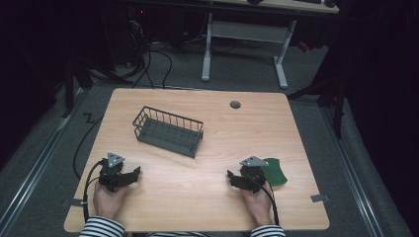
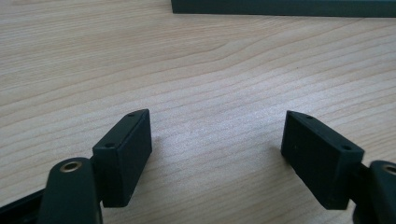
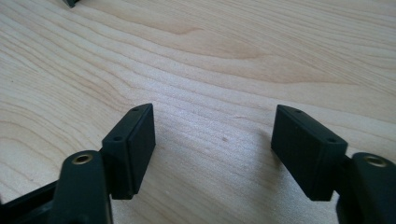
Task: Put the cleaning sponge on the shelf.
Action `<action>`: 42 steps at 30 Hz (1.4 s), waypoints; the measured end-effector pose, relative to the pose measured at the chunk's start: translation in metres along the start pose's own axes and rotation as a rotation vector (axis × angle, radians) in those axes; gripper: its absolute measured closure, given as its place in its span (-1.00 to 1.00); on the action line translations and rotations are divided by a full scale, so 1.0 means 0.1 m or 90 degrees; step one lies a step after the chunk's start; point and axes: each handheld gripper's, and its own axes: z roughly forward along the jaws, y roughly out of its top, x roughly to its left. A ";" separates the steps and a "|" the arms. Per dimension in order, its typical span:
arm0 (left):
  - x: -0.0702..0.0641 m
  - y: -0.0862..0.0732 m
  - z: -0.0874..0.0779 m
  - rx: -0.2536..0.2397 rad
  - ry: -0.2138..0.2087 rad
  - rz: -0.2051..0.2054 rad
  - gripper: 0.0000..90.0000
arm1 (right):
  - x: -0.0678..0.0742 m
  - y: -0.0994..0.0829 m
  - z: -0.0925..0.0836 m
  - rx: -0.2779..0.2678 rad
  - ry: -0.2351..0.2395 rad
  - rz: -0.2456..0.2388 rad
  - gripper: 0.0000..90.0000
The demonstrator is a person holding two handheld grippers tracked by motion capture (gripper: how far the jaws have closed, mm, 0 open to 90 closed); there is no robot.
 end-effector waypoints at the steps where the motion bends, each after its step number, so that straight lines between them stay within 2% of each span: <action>1: 0.00 0.00 0.00 0.000 0.000 0.000 -0.44 | 0.00 0.00 0.00 0.000 -0.001 -0.001 -0.34; 21: 0.00 0.01 0.01 0.002 -0.004 0.004 -0.49 | 0.01 0.00 0.00 0.000 0.001 -0.001 -0.33; 27: 0.02 0.03 0.01 -0.001 -0.021 -0.018 -0.45 | 0.00 0.01 -0.01 0.006 0.005 0.000 -0.29; 30: 0.02 0.05 0.00 -0.004 -0.021 -0.020 -0.42 | -0.01 0.02 -0.03 0.019 0.007 -0.002 -0.20; 32: 0.02 0.08 -0.02 -0.011 -0.026 -0.021 -0.40 | -0.02 0.07 -0.06 0.039 0.027 0.007 -0.07; 35: 0.03 0.15 -0.06 -0.025 -0.038 -0.033 -0.35 | -0.02 0.12 -0.12 0.015 0.039 0.013 -0.03; 37: 0.05 0.23 -0.07 -0.025 -0.041 -0.029 -0.32 | -0.03 0.18 -0.15 0.004 0.083 0.037 -0.04; 38: 0.05 0.27 -0.08 -0.027 -0.042 -0.027 -0.32 | -0.03 0.21 -0.16 0.002 0.096 0.041 -0.05; 40: 0.06 0.35 -0.10 -0.035 -0.054 -0.034 -0.30 | -0.01 0.30 -0.17 0.005 0.107 0.034 -0.08; 42: 0.06 0.42 -0.11 -0.038 -0.057 -0.029 -0.29 | -0.01 0.38 -0.19 0.005 0.122 0.034 -0.09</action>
